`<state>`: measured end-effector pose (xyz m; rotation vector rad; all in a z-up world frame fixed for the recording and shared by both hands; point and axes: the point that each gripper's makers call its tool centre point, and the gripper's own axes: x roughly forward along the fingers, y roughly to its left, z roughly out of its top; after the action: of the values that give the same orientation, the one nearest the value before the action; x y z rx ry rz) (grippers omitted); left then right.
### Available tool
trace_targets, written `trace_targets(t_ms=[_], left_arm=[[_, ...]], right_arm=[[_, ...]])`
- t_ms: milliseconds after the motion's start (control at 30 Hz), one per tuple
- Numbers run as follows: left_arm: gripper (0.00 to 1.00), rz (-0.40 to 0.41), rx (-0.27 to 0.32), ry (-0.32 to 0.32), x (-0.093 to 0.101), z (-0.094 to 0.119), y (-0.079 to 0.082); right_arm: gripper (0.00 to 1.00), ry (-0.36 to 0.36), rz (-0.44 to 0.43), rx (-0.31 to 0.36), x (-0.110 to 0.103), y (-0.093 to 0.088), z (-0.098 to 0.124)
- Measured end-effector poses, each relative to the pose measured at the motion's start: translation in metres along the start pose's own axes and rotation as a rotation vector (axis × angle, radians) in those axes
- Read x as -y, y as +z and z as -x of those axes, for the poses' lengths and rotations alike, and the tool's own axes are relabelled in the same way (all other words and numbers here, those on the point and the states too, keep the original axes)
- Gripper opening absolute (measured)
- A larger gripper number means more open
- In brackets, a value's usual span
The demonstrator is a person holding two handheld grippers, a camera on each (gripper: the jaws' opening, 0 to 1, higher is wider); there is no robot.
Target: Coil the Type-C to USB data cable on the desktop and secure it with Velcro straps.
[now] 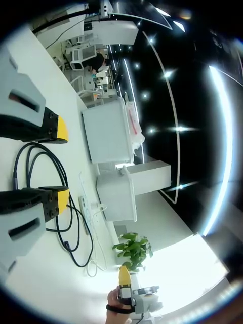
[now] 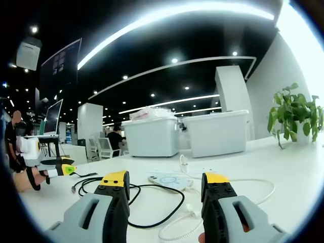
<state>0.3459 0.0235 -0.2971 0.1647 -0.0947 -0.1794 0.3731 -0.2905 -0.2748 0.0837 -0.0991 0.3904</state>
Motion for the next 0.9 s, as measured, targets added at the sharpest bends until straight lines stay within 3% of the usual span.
trace_targets(t_ms=[900], left_arm=[[0.35, -0.009, 0.006, 0.015, -0.0017, 0.0010, 0.0018]], right_arm=[[0.56, -0.008, 0.015, 0.037, 0.0017, 0.0097, 0.0022]])
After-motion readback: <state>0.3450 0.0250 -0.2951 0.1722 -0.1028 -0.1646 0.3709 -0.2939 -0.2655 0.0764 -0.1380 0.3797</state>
